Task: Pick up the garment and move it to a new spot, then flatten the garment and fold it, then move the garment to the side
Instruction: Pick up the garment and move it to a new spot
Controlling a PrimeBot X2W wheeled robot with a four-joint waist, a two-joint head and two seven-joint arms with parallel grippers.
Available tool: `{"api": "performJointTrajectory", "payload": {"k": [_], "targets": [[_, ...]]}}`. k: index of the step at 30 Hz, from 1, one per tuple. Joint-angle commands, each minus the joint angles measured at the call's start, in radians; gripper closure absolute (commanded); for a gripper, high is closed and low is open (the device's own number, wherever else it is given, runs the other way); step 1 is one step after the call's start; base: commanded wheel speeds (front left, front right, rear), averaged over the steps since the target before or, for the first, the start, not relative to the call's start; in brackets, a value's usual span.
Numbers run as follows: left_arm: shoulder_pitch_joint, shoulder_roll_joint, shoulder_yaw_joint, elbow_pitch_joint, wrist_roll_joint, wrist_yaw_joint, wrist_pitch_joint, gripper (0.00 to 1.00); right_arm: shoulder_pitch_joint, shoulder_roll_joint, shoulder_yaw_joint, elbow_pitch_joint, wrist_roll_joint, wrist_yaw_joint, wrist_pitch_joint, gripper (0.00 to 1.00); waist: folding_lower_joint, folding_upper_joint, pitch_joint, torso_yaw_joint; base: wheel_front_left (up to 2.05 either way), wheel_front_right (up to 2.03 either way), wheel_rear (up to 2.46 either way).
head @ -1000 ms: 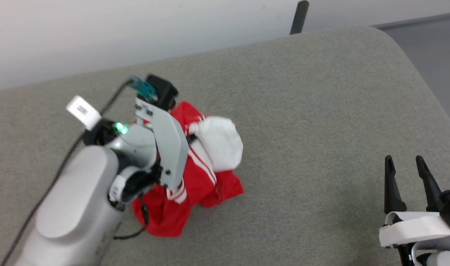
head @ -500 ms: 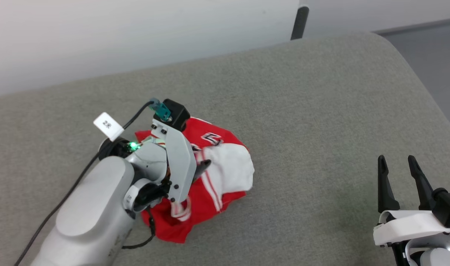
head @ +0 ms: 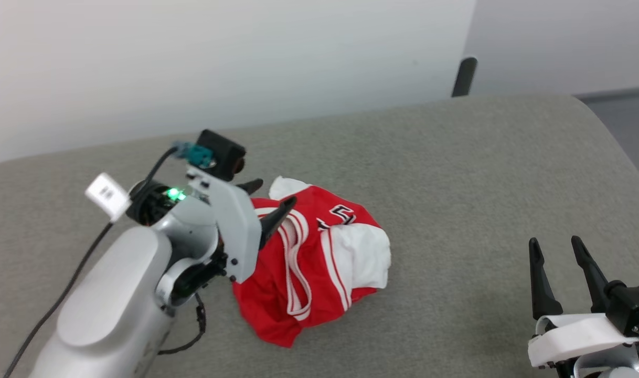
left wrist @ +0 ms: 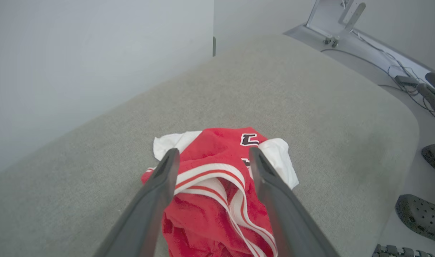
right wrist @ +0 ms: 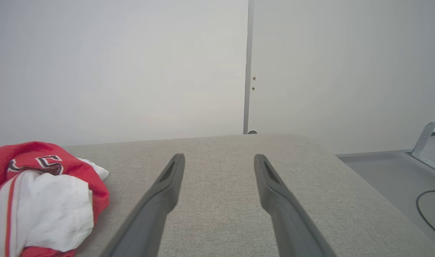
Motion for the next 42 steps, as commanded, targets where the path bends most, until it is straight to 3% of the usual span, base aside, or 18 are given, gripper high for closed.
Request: {"api": "performJointTrajectory", "payload": {"k": [1,14,25,33,42], "targets": [[0.032,0.013,0.015,-0.018,0.012,-0.005,-0.060,0.00,0.019,-0.007,0.005,-0.008,-0.002,0.000,0.006,0.00,0.0000,0.0000,-0.049,0.053,0.00,0.00,0.00],[0.238,0.076,0.134,-0.037,0.059,0.023,-0.465,0.00,0.059,-0.031,0.000,-0.031,0.002,0.000,0.022,0.00,0.0000,0.0000,-0.093,0.159,0.00,0.00,0.00],[0.434,0.075,0.220,0.033,0.069,0.073,-0.761,0.00,0.095,-0.028,-0.031,-0.026,-0.004,0.000,0.003,0.00,0.0000,0.0000,-0.121,0.213,0.00,0.00,0.00],[0.546,0.066,0.281,0.062,0.080,0.102,-0.836,0.00,0.115,-0.031,-0.057,-0.017,-0.008,0.000,-0.011,0.00,0.0000,0.0000,-0.131,0.233,0.00,0.00,0.00],[0.636,0.042,0.381,0.033,0.121,0.111,-0.843,0.00,0.142,-0.022,-0.092,-0.029,-0.017,0.000,-0.018,0.00,0.0000,0.0000,-0.133,0.246,0.00,0.00,0.00]]}}
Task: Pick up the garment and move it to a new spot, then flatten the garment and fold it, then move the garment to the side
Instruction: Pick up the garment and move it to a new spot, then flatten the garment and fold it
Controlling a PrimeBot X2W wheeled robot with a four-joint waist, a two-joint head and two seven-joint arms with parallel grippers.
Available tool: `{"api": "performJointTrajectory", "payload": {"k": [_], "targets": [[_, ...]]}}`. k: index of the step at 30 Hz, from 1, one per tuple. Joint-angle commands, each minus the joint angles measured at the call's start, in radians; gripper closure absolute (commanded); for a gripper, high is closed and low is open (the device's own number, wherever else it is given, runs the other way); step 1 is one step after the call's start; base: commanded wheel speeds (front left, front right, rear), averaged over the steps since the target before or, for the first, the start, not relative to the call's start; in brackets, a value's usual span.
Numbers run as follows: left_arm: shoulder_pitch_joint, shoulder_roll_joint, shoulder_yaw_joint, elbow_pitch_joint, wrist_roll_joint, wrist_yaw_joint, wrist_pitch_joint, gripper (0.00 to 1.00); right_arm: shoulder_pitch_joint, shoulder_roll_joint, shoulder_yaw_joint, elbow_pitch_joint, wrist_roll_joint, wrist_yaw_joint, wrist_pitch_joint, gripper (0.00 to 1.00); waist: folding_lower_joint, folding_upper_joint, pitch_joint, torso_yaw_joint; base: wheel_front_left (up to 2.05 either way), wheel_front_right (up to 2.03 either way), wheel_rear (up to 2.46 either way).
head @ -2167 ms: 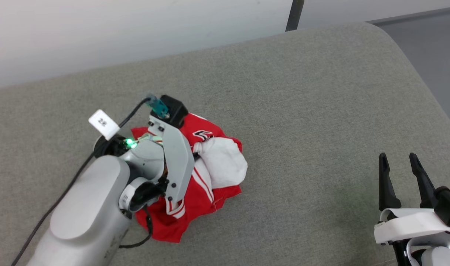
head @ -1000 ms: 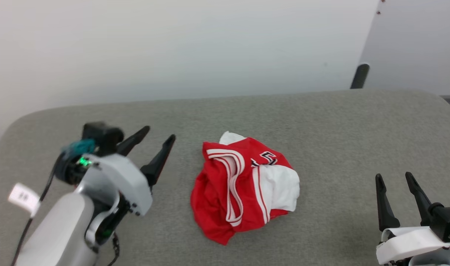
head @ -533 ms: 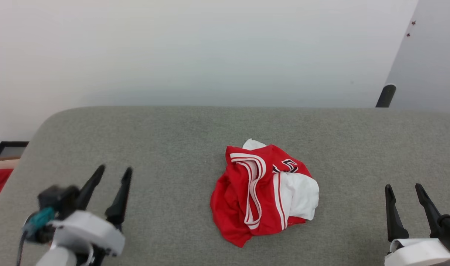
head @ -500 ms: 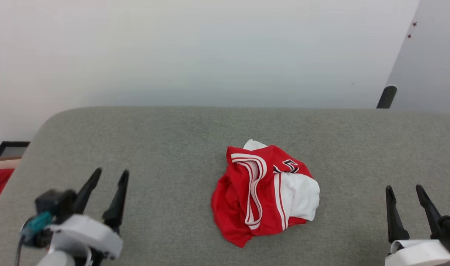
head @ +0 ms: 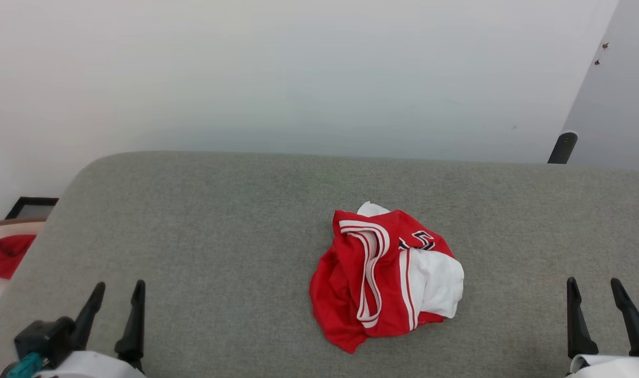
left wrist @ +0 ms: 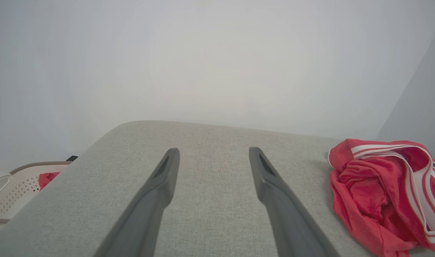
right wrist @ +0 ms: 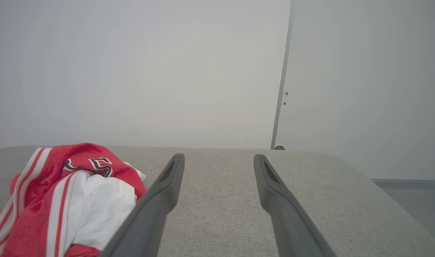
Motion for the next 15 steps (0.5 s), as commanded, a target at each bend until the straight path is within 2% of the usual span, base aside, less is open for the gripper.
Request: {"api": "performJointTrajectory", "payload": {"k": [1,15], "targets": [[0.021,-0.006,0.017,-0.009,0.011,0.002,0.000,0.00,0.018,0.004,-0.004,-0.003,-0.007,0.000,-0.004,0.00,0.0000,0.0000,0.001,-0.001,0.00,0.00,0.00],[0.045,-0.048,0.071,-0.035,0.061,-0.027,0.000,0.00,0.006,0.001,0.005,0.001,-0.002,0.000,-0.005,0.00,0.0000,0.0000,0.015,-0.007,0.00,0.00,0.00]]}}
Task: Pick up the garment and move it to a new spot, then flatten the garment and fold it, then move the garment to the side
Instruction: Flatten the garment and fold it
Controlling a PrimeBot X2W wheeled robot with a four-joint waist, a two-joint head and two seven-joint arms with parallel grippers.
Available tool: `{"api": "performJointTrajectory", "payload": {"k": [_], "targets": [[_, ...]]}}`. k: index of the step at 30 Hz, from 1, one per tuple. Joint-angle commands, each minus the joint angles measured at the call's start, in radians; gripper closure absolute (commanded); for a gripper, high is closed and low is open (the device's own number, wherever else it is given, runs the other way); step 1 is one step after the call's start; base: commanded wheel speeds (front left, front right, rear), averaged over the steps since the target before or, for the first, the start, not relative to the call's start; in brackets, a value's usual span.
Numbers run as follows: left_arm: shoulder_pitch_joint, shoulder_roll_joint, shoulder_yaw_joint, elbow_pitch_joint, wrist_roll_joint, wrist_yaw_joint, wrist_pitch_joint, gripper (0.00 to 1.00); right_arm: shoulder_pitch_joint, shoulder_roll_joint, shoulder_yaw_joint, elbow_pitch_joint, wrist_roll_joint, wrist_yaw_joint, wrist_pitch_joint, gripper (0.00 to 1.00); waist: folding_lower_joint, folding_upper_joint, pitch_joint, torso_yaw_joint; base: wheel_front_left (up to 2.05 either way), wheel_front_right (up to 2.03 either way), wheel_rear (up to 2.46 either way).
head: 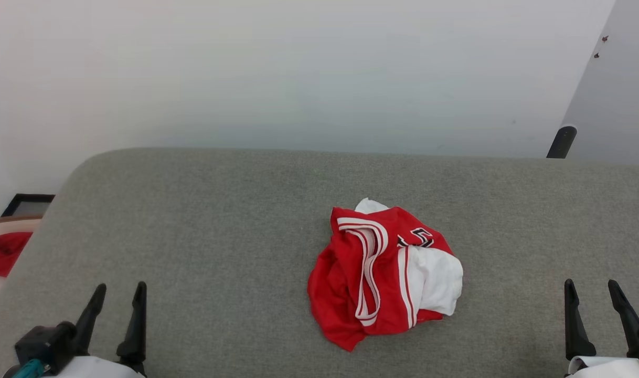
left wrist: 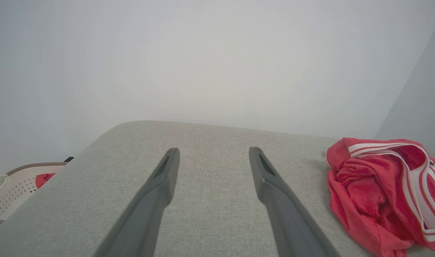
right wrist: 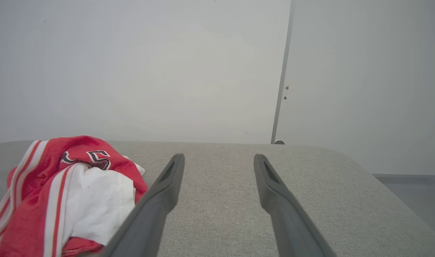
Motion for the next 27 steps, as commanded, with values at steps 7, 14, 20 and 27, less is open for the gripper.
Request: {"api": "performJointTrajectory", "payload": {"k": [7,14,20,27], "targets": [[0.010,-0.007,0.003,0.001,0.011,-0.007,0.000,0.00,-0.003,0.001,0.003,-0.003,0.005,0.000,-0.004,0.00,0.0000,0.0000,0.009,0.004,0.00,0.00,0.00],[-0.036,0.012,-0.002,-0.029,0.004,-0.008,0.034,0.00,-0.029,0.000,0.034,0.000,0.008,0.000,0.005,0.00,0.0000,0.0000,0.035,-0.004,0.00,0.00,0.00],[-0.067,0.024,-0.014,-0.064,0.011,-0.001,0.063,0.00,-0.059,0.004,0.113,0.001,0.023,0.000,0.029,0.00,0.0000,0.0000,0.060,-0.001,0.00,0.00,0.00],[-0.096,0.022,-0.043,-0.061,0.026,0.005,0.084,0.00,-0.114,-0.024,0.207,0.011,0.053,0.000,0.103,0.00,0.0000,0.0000,0.085,0.052,0.00,0.00,0.00]]}}
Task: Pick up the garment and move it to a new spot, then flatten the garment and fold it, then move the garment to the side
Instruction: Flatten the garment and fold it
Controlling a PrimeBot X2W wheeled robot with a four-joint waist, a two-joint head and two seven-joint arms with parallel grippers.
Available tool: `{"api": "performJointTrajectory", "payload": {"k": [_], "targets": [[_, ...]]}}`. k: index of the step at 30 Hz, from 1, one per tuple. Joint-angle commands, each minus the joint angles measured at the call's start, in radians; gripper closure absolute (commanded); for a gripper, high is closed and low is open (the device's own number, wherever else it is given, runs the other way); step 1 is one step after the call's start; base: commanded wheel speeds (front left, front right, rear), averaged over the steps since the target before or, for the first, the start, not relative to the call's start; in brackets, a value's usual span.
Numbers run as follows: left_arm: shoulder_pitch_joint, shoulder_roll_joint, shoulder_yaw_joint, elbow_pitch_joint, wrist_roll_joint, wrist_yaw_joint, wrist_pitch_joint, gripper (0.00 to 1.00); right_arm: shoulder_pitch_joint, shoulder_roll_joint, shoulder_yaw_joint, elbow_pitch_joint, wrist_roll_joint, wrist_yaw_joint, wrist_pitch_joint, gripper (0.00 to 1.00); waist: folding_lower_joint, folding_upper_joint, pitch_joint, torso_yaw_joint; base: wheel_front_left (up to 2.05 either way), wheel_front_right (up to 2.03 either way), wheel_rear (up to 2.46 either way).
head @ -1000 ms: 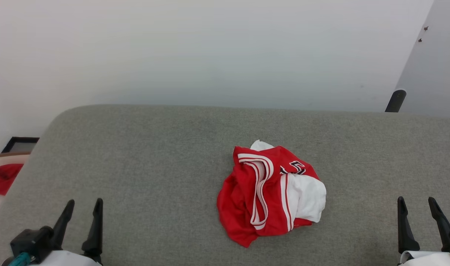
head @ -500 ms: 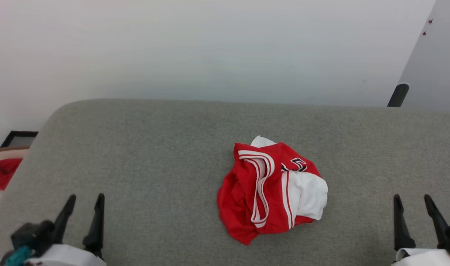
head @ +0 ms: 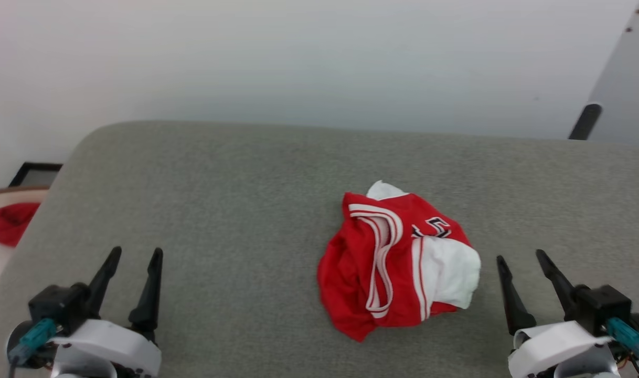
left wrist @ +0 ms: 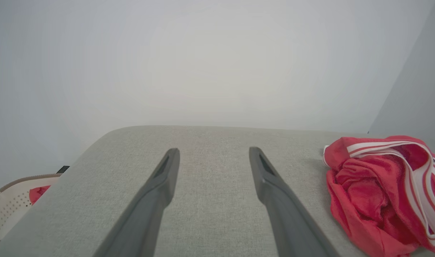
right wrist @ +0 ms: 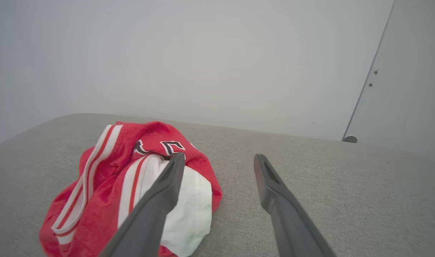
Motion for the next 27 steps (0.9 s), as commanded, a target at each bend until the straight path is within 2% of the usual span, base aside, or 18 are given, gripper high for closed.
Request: {"api": "performJointTrajectory", "payload": {"k": [1,7,13,21,26,27], "targets": [[-0.016,-0.004,-0.008,0.006,0.010,0.005,0.002,0.00,-0.019,-0.012,0.016,0.000,0.007,0.000,0.026,0.00,0.0000,0.0000,0.020,0.037,0.00,0.00,0.00],[-0.044,-0.020,-0.017,0.030,0.007,0.007,-0.013,0.00,-0.052,-0.041,0.038,0.002,0.014,0.000,0.145,0.00,0.0000,0.0000,0.045,0.096,0.00,0.00,0.00],[-0.063,-0.042,-0.031,0.063,0.007,0.002,-0.032,0.00,-0.055,-0.056,0.018,0.014,0.026,0.000,0.289,0.00,0.0000,0.0000,0.069,0.152,0.00,0.00,0.00],[-0.092,-0.069,-0.049,0.105,0.008,-0.010,-0.054,0.00,-0.042,-0.048,-0.018,0.039,0.025,0.000,0.452,0.00,0.0000,0.0000,0.097,0.205,0.00,0.00,0.00],[-0.107,-0.080,-0.055,0.123,0.009,-0.013,-0.062,0.00,-0.055,-0.039,-0.030,0.057,0.025,0.000,0.506,0.00,0.0000,0.0000,0.109,0.218,0.00,0.00,0.00],[-0.110,-0.083,-0.057,0.129,0.010,-0.014,-0.065,0.00,-0.058,-0.037,-0.033,0.064,0.028,0.000,0.520,0.26,0.0000,0.0000,0.110,0.220,0.00,0.00,0.00]]}}
